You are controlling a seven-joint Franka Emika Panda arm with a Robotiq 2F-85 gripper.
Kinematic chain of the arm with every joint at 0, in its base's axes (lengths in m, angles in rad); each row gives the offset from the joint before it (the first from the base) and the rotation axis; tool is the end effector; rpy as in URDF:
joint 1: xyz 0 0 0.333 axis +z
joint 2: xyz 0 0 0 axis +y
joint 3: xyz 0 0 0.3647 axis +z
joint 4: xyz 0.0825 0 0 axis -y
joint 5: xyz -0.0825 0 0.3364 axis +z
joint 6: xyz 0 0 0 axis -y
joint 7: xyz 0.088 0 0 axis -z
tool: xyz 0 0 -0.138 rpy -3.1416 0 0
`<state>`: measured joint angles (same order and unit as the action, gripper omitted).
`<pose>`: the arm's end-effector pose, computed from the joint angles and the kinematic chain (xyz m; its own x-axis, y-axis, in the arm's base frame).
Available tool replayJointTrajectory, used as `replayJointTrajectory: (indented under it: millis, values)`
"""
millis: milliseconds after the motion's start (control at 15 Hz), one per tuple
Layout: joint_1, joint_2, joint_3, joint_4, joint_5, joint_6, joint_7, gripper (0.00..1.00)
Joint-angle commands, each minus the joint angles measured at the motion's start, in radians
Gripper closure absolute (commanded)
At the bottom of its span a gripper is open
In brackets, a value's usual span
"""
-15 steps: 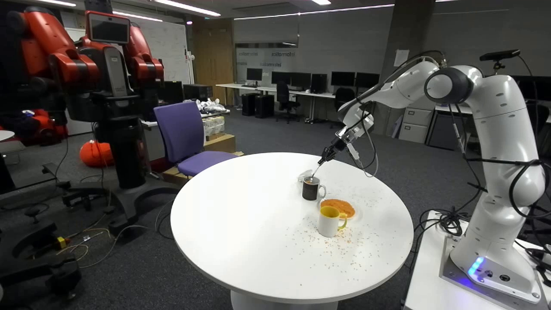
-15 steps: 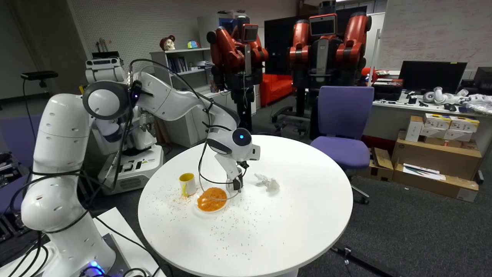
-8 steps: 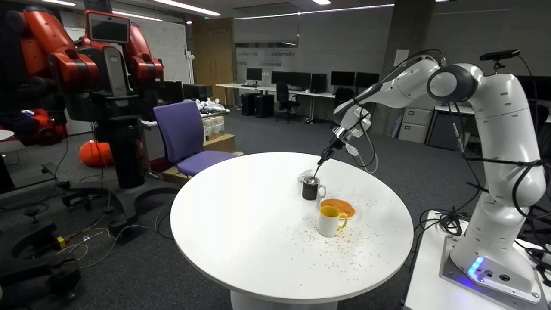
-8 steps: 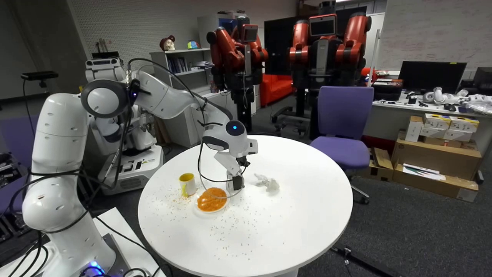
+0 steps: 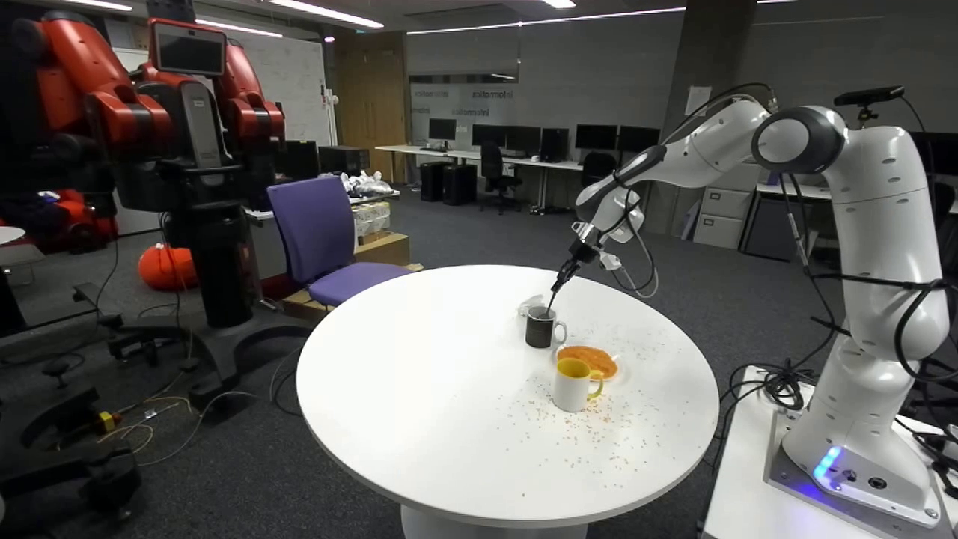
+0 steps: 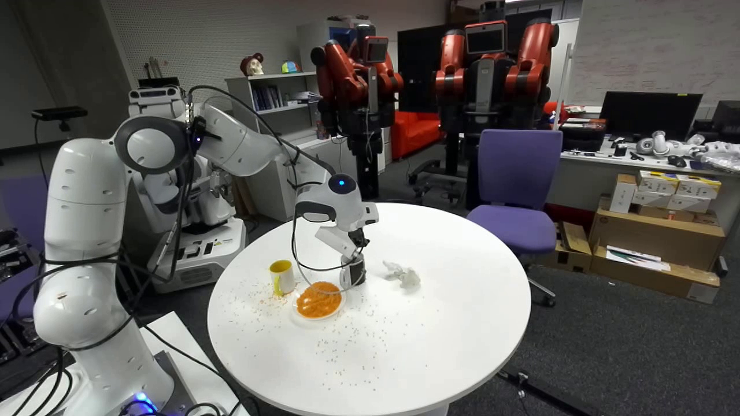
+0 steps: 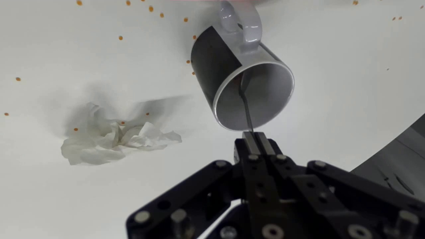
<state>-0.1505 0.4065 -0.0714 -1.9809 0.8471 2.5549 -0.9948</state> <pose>0.6070 -0.1311 0.3265 0.9112 0.0325 0.4108 0.1581 -0.9481 -0.2758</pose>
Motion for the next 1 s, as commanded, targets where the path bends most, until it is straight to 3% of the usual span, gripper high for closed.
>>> replayJointTrajectory:
  millis: [0, 333, 600, 933]
  values:
    - [0.006, -0.102, 0.014, -0.087, -0.097, 0.04, 0.058, 0.99]
    - [0.003, -0.213, 0.021, -0.151, -0.272, 0.077, 0.141, 0.99]
    - [-0.01, -0.312, 0.054, -0.207, -0.231, 0.132, 0.115, 0.99]
    - [0.005, -0.415, 0.031, -0.29, -0.248, 0.059, 0.131, 0.99]
